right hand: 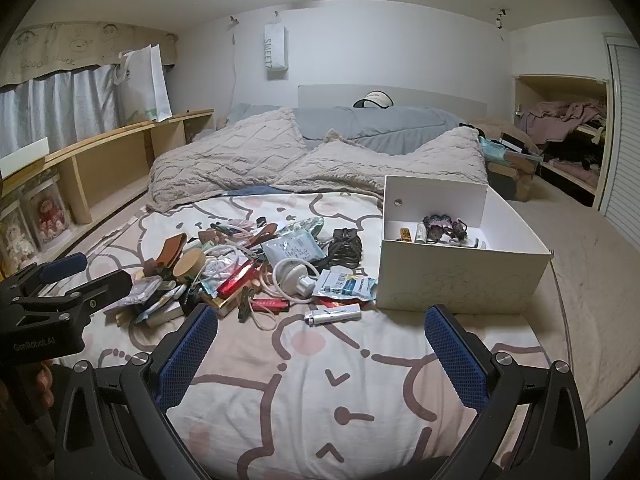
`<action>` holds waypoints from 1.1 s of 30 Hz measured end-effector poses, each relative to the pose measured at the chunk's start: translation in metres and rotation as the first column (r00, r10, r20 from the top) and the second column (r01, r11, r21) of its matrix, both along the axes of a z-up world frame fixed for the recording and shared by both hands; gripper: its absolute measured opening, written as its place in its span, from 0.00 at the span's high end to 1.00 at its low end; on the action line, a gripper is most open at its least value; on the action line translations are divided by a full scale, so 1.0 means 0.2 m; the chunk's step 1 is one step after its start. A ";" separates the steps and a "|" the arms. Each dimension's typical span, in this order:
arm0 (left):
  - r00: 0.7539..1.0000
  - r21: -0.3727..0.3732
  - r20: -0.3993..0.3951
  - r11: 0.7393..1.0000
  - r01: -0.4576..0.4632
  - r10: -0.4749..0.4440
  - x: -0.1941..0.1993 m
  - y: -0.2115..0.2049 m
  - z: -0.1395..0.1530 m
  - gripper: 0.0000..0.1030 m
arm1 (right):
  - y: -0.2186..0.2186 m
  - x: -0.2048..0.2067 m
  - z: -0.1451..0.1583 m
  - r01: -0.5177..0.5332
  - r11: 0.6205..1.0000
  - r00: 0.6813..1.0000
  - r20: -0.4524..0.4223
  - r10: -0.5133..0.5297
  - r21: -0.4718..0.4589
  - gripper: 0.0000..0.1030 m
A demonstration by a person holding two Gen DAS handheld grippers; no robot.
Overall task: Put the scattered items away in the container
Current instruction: 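Move both tools toward the pile of scattered items on the bed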
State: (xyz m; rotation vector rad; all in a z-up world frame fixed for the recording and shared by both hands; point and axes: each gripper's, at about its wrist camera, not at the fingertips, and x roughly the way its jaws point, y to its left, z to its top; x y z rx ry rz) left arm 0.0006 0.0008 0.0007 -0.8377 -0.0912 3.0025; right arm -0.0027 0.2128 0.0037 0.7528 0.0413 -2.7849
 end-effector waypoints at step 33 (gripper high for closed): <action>1.000 0.000 0.002 1.000 0.000 0.000 0.00 0.01 0.00 0.00 | -0.03 0.00 -0.02 0.010 1.000 1.000 0.006 -0.010 0.000 0.00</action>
